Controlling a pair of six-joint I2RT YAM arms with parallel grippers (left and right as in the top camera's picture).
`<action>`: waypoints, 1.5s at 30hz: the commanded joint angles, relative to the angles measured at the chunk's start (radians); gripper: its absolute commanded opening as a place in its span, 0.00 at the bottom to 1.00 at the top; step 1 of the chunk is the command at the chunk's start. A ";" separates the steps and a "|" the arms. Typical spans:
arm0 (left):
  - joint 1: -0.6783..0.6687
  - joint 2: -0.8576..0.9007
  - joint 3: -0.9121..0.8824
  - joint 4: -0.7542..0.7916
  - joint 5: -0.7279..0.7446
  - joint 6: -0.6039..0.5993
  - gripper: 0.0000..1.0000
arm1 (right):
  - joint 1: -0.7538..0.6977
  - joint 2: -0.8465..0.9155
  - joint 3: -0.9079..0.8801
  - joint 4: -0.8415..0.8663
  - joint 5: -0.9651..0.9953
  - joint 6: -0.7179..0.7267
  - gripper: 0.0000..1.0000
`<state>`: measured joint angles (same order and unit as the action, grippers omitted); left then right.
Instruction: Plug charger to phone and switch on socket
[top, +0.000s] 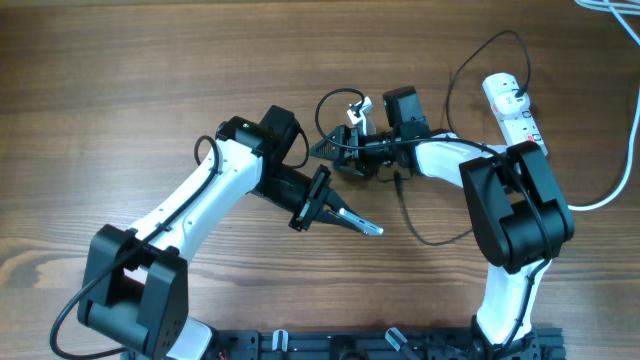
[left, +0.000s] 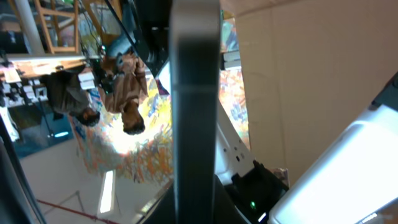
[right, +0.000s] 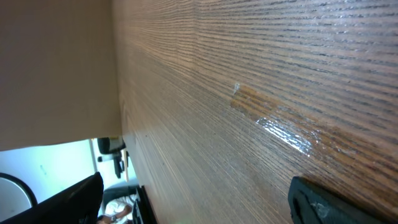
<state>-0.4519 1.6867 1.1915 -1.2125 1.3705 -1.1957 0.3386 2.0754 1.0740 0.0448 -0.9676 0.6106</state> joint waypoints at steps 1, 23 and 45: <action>-0.003 -0.009 0.015 0.002 0.107 -0.017 0.04 | -0.002 0.025 -0.016 -0.024 0.078 0.018 0.78; -0.003 -0.026 0.015 0.008 0.196 -0.083 0.04 | -0.002 0.025 -0.016 -0.051 0.096 0.019 0.05; 0.018 -0.066 0.015 0.007 0.197 -0.084 0.04 | -0.002 0.025 -0.016 -0.055 0.137 0.022 0.04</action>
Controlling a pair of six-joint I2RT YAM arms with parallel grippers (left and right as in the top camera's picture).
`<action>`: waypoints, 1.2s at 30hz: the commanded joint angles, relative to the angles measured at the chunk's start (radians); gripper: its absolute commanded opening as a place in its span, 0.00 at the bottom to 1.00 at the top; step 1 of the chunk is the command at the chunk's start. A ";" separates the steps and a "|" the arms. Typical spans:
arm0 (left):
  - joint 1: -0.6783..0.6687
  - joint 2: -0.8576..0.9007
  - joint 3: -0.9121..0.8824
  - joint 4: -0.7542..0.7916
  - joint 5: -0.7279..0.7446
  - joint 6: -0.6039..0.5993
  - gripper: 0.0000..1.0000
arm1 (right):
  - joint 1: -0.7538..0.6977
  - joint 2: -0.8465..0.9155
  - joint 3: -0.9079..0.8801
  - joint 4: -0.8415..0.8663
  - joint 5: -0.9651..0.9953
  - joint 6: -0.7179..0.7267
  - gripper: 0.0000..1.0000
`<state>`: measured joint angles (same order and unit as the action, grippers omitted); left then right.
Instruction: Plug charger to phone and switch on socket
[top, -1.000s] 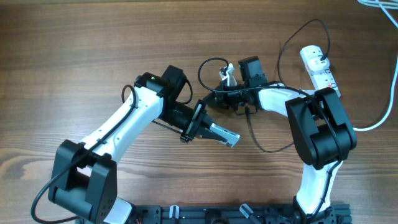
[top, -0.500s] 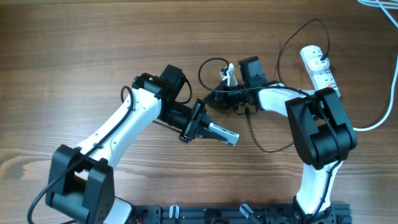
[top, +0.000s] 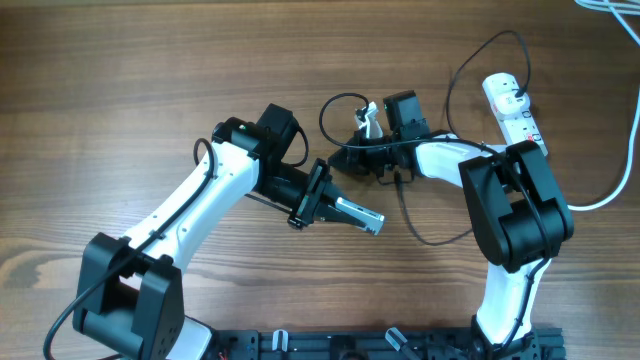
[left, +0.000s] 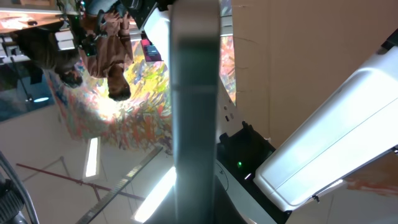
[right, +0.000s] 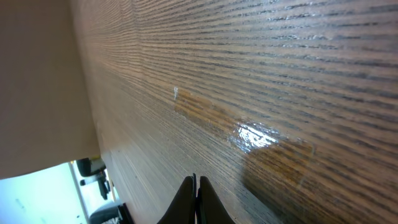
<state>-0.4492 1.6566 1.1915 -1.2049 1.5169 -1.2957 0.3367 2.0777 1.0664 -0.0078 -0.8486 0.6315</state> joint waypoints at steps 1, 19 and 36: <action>0.019 -0.035 0.015 0.000 0.051 0.016 0.04 | 0.000 0.023 -0.008 -0.002 0.018 0.001 0.04; 0.043 -0.035 0.015 -0.001 0.050 0.016 0.04 | 0.000 0.023 -0.008 -0.013 0.018 0.000 0.04; 0.044 -0.035 0.015 -0.001 0.050 0.015 0.04 | 0.000 0.023 -0.008 -0.016 0.018 0.000 0.04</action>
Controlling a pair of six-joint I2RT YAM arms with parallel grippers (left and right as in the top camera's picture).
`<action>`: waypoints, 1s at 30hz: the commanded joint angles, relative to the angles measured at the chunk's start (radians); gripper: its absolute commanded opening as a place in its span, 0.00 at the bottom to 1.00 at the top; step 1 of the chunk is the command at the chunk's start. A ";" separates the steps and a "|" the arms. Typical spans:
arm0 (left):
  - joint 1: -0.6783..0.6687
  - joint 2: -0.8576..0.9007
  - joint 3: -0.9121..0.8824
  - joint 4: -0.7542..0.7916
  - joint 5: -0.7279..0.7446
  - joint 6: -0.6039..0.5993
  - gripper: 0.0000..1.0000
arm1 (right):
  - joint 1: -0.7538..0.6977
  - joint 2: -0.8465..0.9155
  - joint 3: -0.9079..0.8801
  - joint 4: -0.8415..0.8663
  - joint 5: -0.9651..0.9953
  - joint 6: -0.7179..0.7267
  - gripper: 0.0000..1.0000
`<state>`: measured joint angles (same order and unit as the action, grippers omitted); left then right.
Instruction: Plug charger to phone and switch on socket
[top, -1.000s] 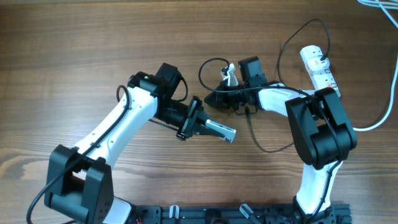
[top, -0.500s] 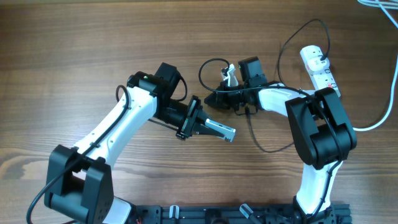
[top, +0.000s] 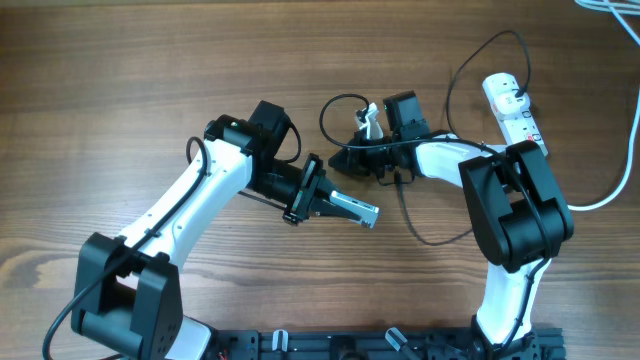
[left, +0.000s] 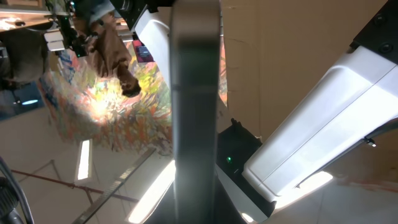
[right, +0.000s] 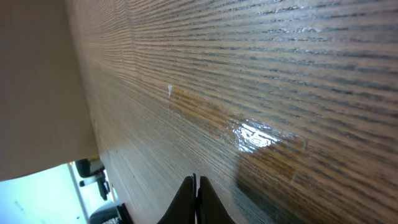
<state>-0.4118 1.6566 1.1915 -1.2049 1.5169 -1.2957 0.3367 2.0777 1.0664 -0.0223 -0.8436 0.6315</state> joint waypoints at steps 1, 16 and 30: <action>0.006 -0.035 0.015 -0.001 0.050 0.015 0.04 | 0.000 0.023 -0.008 -0.001 0.013 0.001 0.04; 0.005 -0.035 0.015 0.085 -0.970 0.140 0.04 | -0.018 -0.251 0.281 -0.587 0.447 -0.307 0.04; 0.000 0.142 0.015 0.533 -1.400 0.644 0.04 | -0.023 -0.325 0.156 -0.848 0.872 -0.284 0.10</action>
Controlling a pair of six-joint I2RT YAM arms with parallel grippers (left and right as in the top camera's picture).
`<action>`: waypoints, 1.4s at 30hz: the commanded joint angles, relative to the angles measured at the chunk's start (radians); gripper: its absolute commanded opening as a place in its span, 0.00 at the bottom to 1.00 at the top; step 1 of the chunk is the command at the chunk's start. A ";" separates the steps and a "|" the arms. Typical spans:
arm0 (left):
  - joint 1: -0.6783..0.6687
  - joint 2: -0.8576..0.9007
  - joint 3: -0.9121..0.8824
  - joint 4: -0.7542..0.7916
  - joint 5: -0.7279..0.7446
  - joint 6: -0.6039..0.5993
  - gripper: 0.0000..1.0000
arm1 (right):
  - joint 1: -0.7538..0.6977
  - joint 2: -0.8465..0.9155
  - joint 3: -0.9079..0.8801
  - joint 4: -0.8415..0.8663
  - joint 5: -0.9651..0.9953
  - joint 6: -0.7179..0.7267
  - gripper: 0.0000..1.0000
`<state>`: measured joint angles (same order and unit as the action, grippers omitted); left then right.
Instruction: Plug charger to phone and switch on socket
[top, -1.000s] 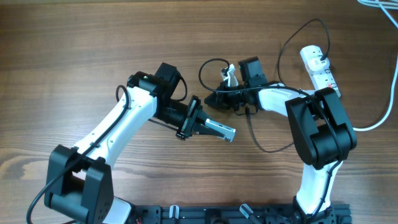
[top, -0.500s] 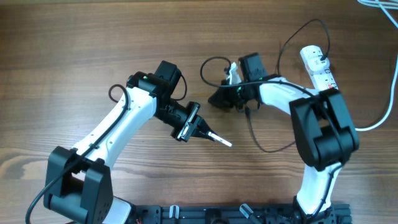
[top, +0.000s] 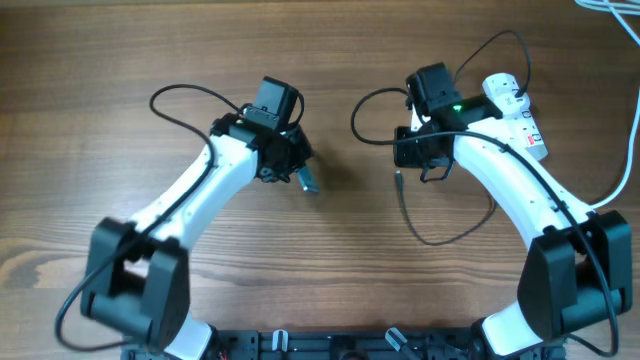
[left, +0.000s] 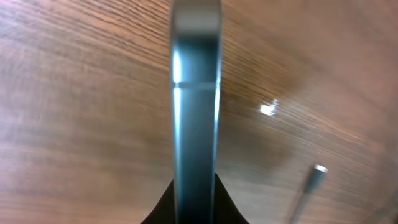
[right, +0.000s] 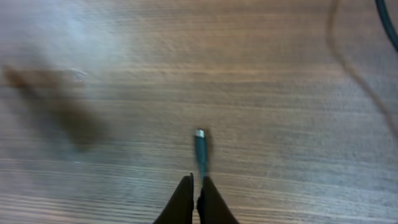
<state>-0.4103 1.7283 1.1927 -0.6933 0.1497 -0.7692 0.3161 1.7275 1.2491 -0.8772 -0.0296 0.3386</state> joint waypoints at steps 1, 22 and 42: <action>0.000 0.084 0.014 0.026 -0.028 0.136 0.04 | -0.003 0.030 -0.035 0.014 0.067 0.003 0.11; -0.025 0.198 0.208 0.006 -0.069 0.238 0.04 | -0.002 0.066 -0.288 0.228 -0.016 0.005 0.53; -0.049 0.200 0.192 -0.002 -0.069 0.238 0.04 | -0.002 0.066 -0.314 0.361 0.003 -0.076 0.27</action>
<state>-0.4583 1.9324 1.3849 -0.6987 0.0940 -0.5503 0.3153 1.7676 0.9558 -0.5179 -0.0406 0.2813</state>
